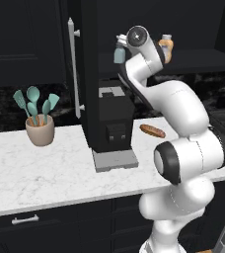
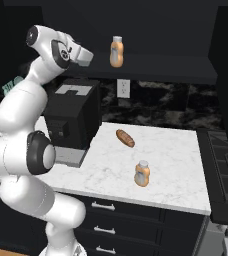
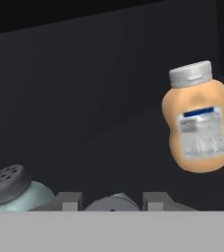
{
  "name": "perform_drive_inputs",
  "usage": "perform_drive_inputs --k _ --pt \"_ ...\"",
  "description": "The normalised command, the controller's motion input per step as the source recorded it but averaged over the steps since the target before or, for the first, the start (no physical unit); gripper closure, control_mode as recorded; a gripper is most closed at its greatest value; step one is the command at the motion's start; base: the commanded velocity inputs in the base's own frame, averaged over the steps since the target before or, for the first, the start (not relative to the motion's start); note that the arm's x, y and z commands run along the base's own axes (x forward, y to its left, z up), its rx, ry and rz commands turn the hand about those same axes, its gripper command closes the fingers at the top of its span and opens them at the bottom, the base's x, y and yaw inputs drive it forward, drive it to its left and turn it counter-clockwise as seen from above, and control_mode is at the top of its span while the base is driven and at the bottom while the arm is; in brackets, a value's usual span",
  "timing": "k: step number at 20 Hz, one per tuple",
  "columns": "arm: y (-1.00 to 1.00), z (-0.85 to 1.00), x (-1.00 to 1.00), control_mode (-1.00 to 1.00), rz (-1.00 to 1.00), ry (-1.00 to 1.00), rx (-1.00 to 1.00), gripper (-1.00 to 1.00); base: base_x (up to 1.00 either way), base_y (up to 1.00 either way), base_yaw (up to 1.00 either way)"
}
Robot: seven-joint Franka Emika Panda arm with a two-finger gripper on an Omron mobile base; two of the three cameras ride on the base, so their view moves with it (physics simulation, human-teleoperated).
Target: Put the shaker and condiment bottle from the counter next to their counterparts in the cabinet.
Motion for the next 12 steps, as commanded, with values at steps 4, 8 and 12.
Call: perform_drive_inputs --k 4,8,12 --pt "0.00 0.00 0.28 -1.00 0.00 0.04 0.00 1.00 0.00 0.00 0.00" --pt "0.00 -0.08 0.21 -1.00 0.00 0.12 0.00 1.00 0.00 0.00 0.00" --pt "0.25 -0.16 0.01 -1.00 0.03 0.12 -0.02 -1.00 0.00 0.00 0.00"
